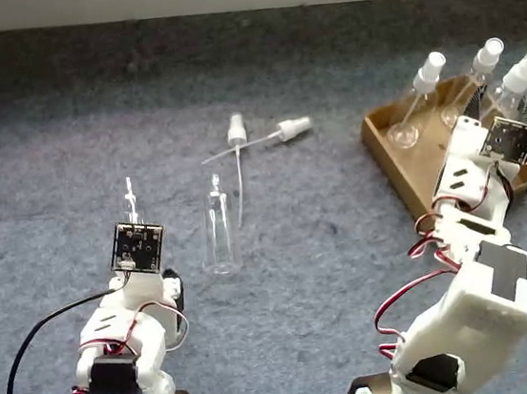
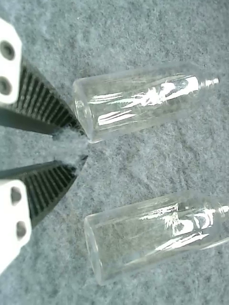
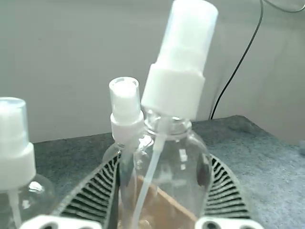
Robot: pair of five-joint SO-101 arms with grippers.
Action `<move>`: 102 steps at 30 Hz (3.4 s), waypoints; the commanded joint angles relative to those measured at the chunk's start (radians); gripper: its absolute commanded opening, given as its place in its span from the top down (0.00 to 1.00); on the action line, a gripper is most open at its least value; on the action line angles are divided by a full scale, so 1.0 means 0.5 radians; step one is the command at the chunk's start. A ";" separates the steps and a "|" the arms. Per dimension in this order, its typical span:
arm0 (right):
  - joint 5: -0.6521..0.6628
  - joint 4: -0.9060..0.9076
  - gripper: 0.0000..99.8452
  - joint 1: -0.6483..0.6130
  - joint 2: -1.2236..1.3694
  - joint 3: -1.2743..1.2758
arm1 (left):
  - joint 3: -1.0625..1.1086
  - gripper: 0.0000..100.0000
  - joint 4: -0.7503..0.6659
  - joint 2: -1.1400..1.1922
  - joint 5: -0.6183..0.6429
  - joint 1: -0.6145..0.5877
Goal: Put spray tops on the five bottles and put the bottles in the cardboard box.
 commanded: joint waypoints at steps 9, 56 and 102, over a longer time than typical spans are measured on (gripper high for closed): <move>0.009 -0.054 0.87 -0.014 0.109 -0.014 | 0.038 1.00 0.003 -0.014 -0.012 0.029; 0.012 -0.222 0.87 0.008 0.717 -0.575 | 0.038 1.00 -0.003 -0.014 -0.012 0.029; 0.025 -0.219 0.75 -0.057 0.704 -0.465 | 0.038 1.00 -0.003 -0.014 -0.012 0.029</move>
